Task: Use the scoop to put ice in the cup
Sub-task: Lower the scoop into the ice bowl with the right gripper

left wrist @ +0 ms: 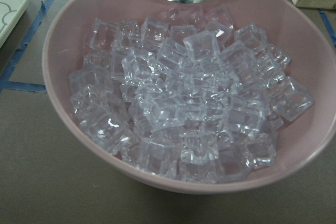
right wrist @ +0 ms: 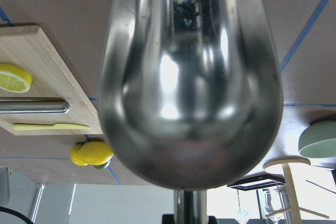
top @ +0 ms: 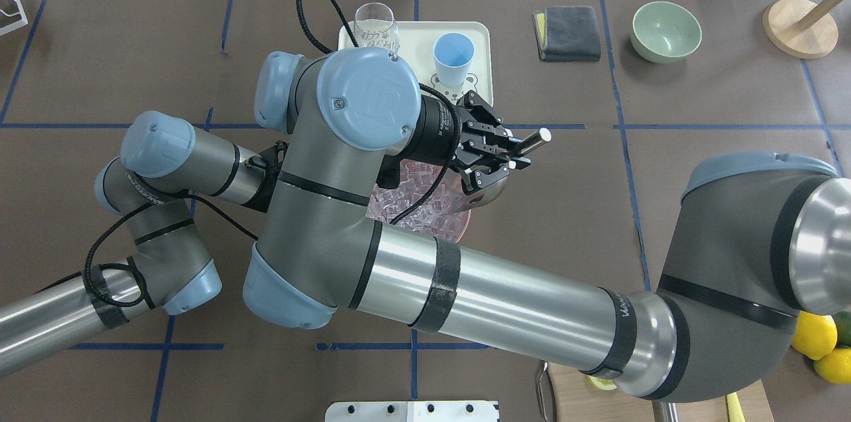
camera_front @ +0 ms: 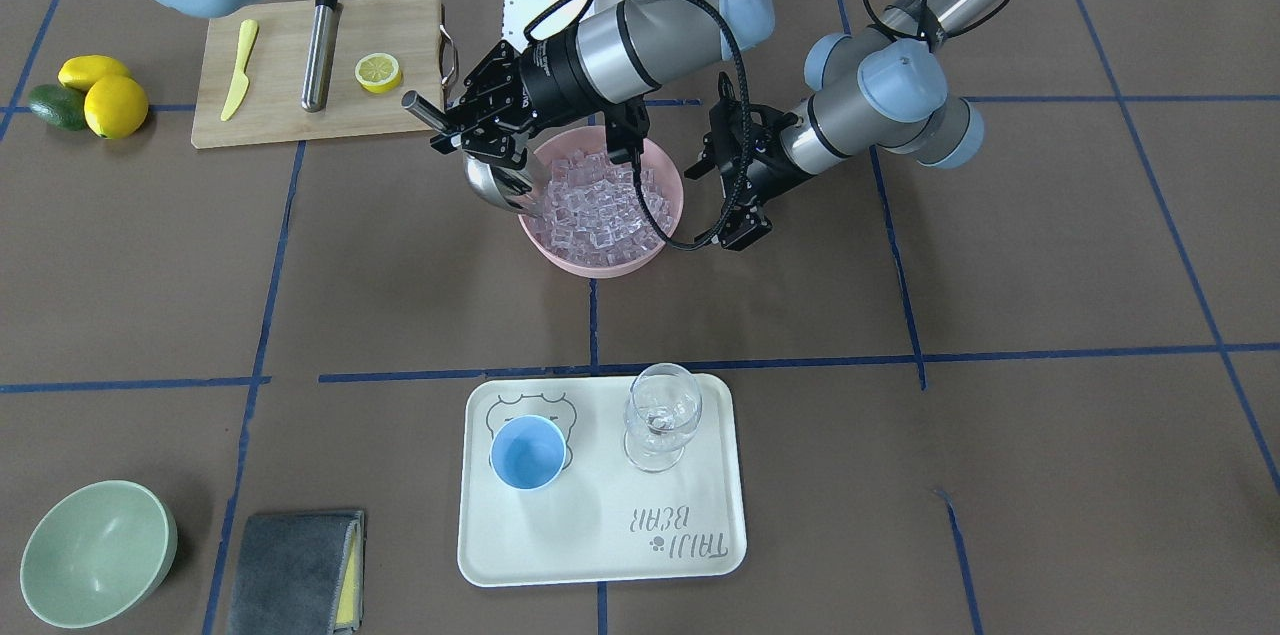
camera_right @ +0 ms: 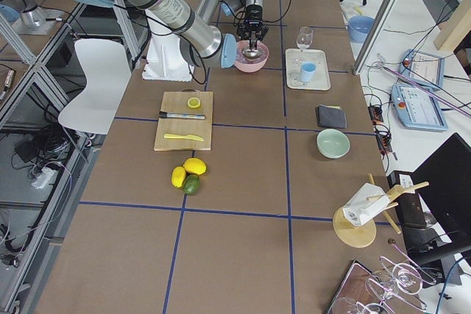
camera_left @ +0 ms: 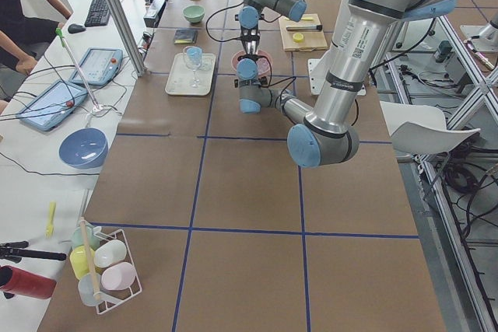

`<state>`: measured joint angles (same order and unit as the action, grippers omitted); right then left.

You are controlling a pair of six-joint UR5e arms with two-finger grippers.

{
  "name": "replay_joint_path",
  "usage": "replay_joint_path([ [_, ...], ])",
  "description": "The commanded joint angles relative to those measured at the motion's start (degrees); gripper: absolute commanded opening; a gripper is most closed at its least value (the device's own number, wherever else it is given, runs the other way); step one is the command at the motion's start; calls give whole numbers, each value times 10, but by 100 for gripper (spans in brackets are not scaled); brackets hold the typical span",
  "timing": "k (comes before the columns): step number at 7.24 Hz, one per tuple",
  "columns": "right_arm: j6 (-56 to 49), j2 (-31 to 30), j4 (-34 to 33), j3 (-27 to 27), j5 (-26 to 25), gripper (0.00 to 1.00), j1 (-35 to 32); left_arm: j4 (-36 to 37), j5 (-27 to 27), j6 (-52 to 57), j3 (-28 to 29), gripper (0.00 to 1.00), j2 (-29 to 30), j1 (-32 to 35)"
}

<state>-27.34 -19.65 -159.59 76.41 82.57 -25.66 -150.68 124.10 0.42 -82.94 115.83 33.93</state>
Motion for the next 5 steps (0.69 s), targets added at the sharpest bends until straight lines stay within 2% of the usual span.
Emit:
replay_joint_path([
  [1, 0, -1, 1, -1, -8, 0, 12, -1, 0, -1, 1, 100, 1, 0],
  [5, 5, -2, 11, 0, -9, 0, 20, -2, 1, -2, -1, 100, 7, 0],
])
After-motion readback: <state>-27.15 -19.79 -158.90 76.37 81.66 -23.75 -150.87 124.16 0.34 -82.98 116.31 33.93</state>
